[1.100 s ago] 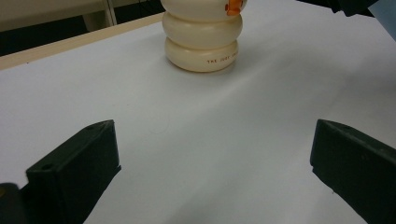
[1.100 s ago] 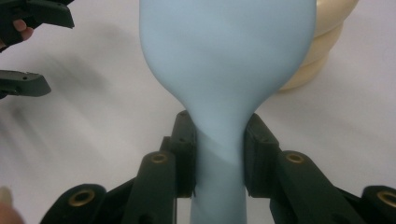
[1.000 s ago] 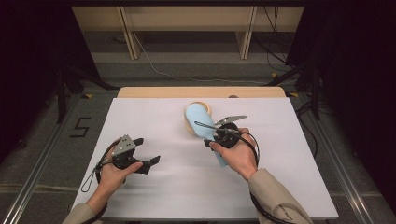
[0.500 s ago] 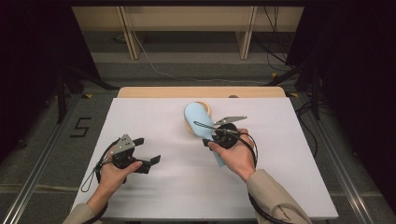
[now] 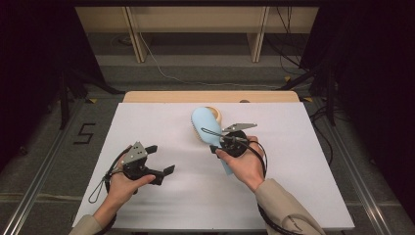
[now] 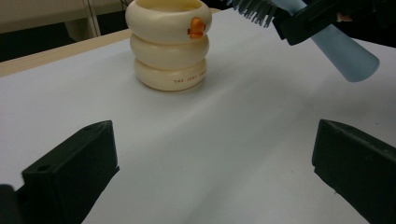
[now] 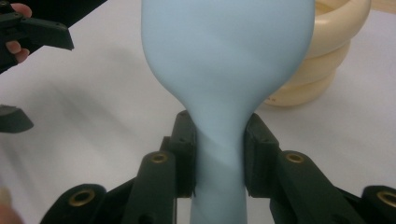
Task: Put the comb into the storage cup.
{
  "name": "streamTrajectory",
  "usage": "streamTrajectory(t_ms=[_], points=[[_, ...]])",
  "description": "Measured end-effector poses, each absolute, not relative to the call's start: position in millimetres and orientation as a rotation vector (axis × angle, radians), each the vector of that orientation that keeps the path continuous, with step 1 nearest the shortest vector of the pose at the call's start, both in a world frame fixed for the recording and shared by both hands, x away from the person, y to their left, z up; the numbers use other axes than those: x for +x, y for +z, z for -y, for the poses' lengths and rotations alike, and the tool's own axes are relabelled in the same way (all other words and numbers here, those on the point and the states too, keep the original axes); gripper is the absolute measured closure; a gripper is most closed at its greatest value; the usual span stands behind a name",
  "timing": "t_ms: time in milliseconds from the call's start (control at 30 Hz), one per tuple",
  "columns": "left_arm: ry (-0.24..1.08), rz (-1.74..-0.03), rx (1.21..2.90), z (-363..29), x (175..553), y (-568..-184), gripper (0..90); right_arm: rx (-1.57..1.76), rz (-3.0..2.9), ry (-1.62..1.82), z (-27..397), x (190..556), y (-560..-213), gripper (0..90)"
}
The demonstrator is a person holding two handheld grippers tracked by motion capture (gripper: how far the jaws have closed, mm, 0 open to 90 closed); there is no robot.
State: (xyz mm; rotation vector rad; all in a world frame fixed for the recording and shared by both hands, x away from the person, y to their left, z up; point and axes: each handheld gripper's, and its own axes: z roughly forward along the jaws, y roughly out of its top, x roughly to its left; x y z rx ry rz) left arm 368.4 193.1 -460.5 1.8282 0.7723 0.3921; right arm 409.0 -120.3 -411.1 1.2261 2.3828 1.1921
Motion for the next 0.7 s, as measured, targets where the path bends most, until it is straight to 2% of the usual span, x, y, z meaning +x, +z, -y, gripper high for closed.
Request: streamTrajectory(t_ms=[700], points=[[0.273,-0.738,1.806,-170,360,-460,0.0,1.218,-2.363,1.236,112,407,-413,70.2]])
